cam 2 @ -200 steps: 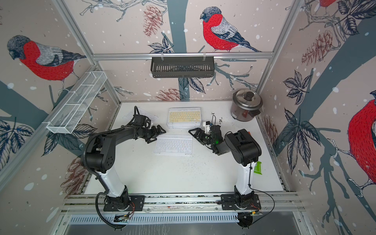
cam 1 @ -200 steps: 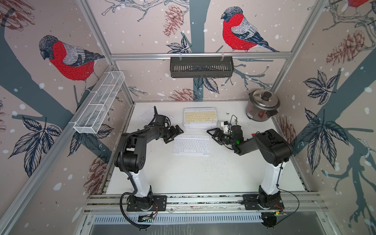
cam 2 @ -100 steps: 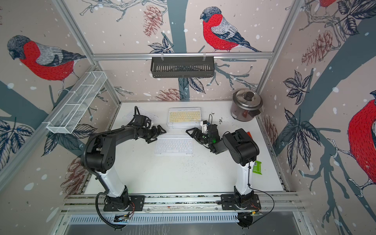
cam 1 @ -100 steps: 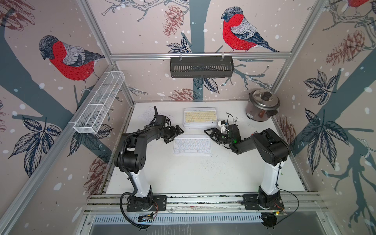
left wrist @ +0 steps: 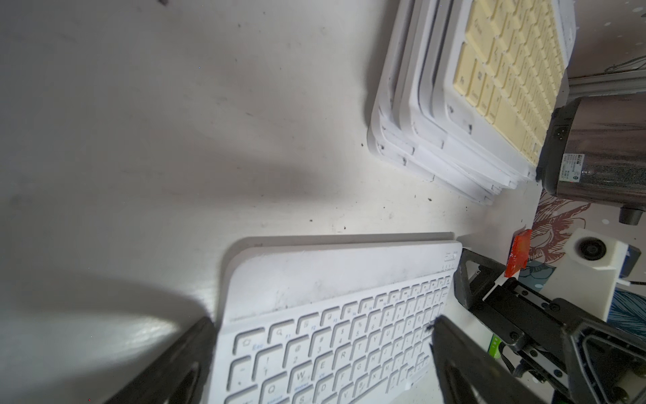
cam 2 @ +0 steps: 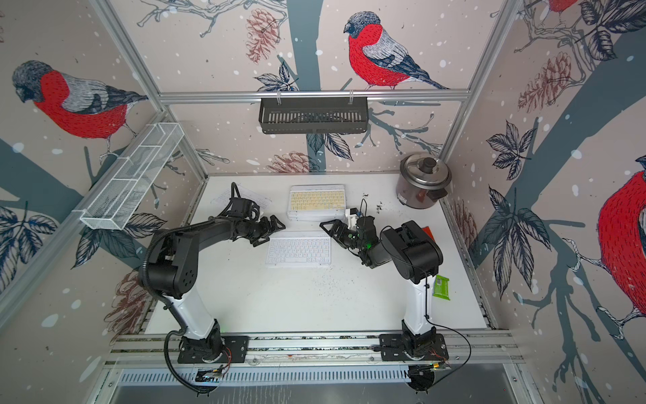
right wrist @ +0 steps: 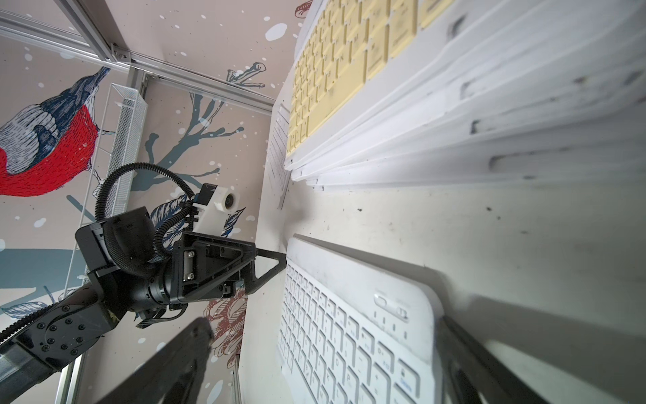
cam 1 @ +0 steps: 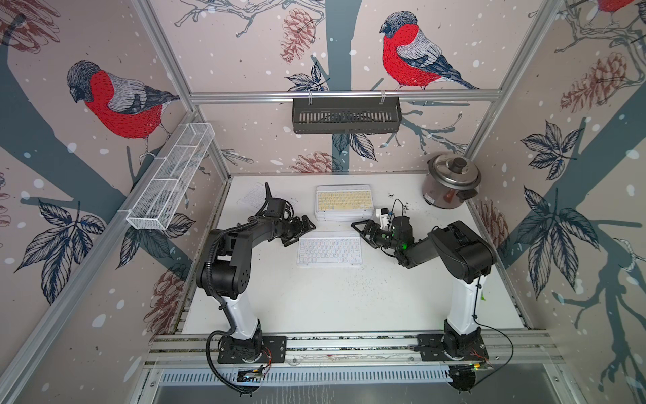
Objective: Stack the numeric keypads
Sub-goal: Pick up the numeric keypad from the center of the board.
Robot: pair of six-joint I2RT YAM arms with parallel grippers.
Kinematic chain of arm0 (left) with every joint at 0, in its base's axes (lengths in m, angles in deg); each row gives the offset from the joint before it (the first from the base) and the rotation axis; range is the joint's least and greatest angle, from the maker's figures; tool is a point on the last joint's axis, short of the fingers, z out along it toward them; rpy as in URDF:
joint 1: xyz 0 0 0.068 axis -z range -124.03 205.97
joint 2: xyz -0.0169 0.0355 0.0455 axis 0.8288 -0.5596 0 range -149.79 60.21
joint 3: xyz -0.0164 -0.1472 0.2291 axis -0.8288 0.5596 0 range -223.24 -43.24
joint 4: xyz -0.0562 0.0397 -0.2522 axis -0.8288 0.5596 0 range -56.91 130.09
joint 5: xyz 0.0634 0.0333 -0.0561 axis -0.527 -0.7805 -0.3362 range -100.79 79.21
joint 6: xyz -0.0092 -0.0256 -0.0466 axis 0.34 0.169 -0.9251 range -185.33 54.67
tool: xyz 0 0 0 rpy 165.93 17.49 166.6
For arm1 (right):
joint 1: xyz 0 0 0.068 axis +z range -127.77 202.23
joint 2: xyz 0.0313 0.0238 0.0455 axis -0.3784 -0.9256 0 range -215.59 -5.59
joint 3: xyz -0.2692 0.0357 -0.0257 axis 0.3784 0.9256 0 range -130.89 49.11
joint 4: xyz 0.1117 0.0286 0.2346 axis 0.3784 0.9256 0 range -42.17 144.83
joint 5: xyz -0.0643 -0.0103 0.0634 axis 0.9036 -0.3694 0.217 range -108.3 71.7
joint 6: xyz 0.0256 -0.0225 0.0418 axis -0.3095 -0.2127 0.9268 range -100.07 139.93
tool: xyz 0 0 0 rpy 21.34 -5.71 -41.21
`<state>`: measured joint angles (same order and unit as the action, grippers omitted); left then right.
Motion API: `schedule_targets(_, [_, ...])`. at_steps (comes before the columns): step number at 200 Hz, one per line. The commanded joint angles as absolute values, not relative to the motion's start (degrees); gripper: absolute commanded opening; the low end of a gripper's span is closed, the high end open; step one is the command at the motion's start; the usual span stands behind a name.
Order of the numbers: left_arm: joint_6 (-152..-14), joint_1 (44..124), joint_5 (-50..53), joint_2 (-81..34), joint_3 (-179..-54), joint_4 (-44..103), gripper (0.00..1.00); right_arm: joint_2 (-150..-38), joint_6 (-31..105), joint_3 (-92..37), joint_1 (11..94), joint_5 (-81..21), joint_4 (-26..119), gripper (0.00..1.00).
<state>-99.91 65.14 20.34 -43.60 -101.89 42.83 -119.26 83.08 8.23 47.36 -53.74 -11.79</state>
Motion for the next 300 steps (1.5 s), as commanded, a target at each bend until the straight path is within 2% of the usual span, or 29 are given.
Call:
schedule_targets(1, [-102.82, 66.25, 25.13, -43.72, -100.72, 45.43, 0.96, -116.28, 82.24, 6.9, 49.03, -59.87, -10.61, 1.0])
schedule_targets(71, [-111.91, 66.87, 32.48, -40.04, -95.63, 34.18, 0.96, -112.04, 77.04, 1.18, 50.12, -57.44, 2.62, 1.0])
schedule_targets(123, [-120.9, 67.79, 33.88, -35.24, -92.2, 23.58, 0.96, -111.45, 78.2, -1.81, 51.31, -55.58, 4.67, 1.0])
schedule_targets(171, [-122.48, 68.1, 32.72, -33.75, -91.38, 21.53, 0.96, -112.4, 82.89, -2.27, 52.36, -55.47, 0.77, 1.0])
schedule_targets(245, [-124.24, 68.28, 31.67, -32.91, -89.65, 18.82, 0.97, -113.78, 97.1, 1.37, 54.06, -51.73, -14.27, 1.0])
schedule_targets(300, [-124.6, 68.26, 31.23, -33.13, -88.34, 18.37, 0.96, -111.6, 101.41, 3.12, 53.53, -47.66, -11.99, 1.0])
